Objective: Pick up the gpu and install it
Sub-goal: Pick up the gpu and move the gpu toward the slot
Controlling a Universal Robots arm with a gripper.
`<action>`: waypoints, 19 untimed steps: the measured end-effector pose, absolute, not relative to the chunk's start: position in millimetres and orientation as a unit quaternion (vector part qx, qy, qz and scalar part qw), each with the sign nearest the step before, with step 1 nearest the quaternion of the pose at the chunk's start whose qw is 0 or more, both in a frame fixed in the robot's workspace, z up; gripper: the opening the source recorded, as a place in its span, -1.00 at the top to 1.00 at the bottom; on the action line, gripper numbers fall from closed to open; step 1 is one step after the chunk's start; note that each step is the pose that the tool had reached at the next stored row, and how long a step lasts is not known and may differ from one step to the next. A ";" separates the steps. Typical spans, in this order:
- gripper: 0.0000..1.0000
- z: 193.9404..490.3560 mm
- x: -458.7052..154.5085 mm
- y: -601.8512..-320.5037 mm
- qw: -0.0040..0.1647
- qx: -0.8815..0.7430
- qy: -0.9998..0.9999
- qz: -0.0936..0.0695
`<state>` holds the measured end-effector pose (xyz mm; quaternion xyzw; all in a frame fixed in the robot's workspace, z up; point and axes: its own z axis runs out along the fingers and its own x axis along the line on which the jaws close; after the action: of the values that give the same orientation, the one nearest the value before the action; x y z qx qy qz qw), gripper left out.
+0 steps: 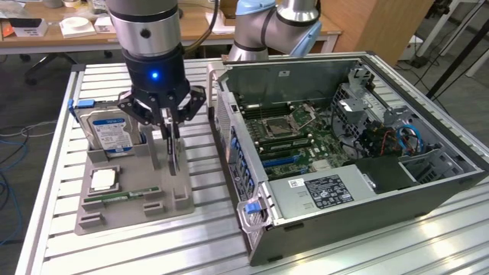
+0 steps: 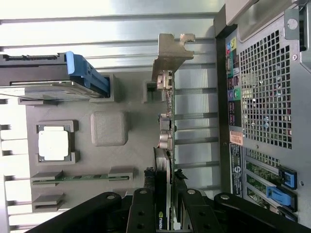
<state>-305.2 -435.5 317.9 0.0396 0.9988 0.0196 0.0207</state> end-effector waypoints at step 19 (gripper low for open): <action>0.47 331.4 -305.2 -435.5 0.021 0.040 0.999 0.020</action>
<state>-305.2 -435.5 331.4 0.0396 0.9988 0.0196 0.0207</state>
